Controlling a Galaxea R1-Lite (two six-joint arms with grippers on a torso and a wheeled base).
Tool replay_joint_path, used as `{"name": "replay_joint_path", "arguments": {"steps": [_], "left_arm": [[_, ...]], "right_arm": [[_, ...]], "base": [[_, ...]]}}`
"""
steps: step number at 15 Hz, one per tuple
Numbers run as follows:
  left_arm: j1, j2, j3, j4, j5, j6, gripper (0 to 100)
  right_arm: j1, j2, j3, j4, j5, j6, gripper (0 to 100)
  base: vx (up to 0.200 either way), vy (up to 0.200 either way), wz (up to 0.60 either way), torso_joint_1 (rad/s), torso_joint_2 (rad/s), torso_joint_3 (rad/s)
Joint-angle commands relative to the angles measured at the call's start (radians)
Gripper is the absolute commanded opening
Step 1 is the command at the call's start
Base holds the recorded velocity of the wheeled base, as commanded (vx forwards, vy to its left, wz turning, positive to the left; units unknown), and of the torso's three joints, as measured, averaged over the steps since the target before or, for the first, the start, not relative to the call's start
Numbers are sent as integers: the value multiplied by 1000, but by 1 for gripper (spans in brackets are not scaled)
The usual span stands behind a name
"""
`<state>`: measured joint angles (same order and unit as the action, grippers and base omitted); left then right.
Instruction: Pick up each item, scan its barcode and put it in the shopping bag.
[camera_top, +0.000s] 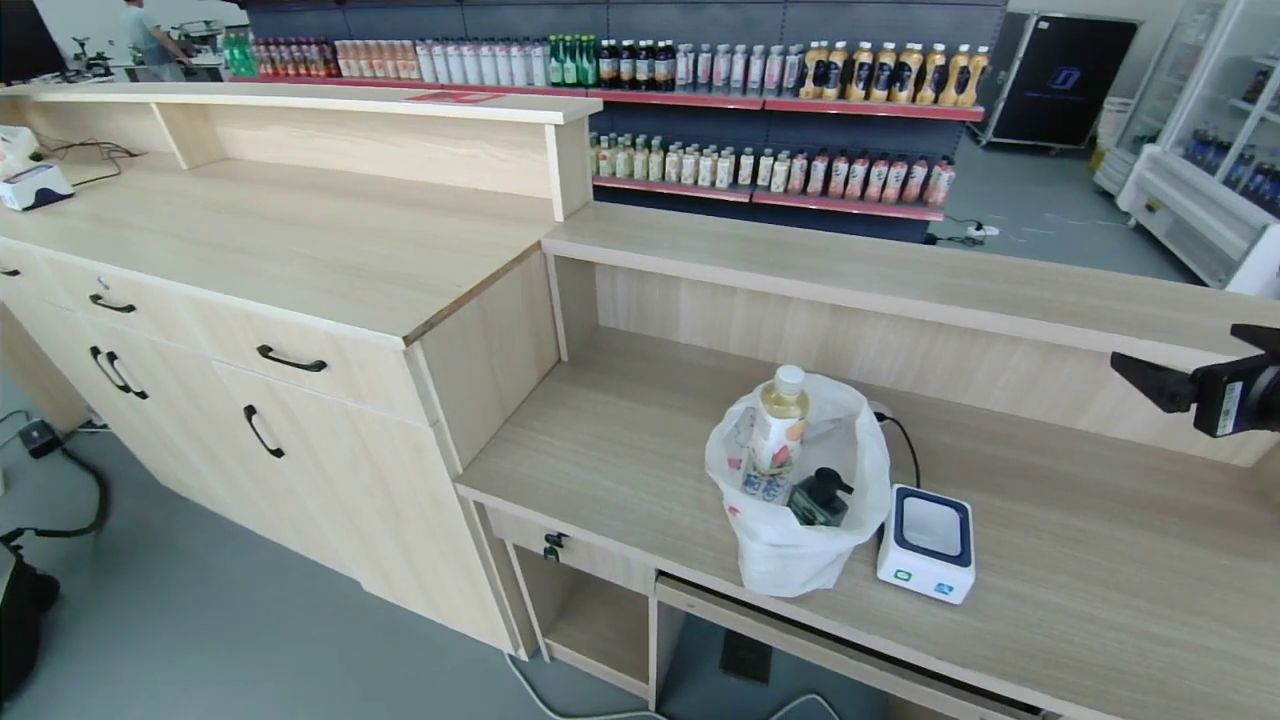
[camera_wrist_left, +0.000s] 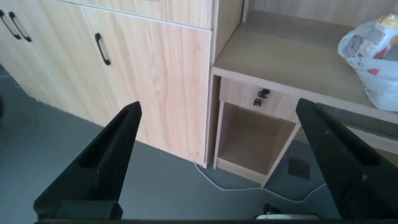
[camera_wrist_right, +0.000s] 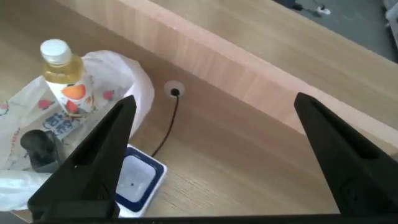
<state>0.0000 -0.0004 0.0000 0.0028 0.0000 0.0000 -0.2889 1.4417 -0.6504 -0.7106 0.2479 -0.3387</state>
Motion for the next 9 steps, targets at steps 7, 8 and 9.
{"name": "replay_joint_path", "arguments": {"steps": [7, 8, 9], "left_arm": [[0, 0, 0, 0, 0, 0, 100], [0, 0, 0, 0, 0, 0, 100], [0, 0, 0, 0, 0, 0, 100]], "right_arm": [[2, -475, -58, 540, -243, 165, 100], [20, -538, 26, 507, -243, 244, 100], [34, -604, 118, 464, -245, 307, 100]], "base": [[0, 0, -600, 3, 0, 5], [0, 0, 0, 0, 0, 0], [0, 0, 0, 0, 0, 0]]}}
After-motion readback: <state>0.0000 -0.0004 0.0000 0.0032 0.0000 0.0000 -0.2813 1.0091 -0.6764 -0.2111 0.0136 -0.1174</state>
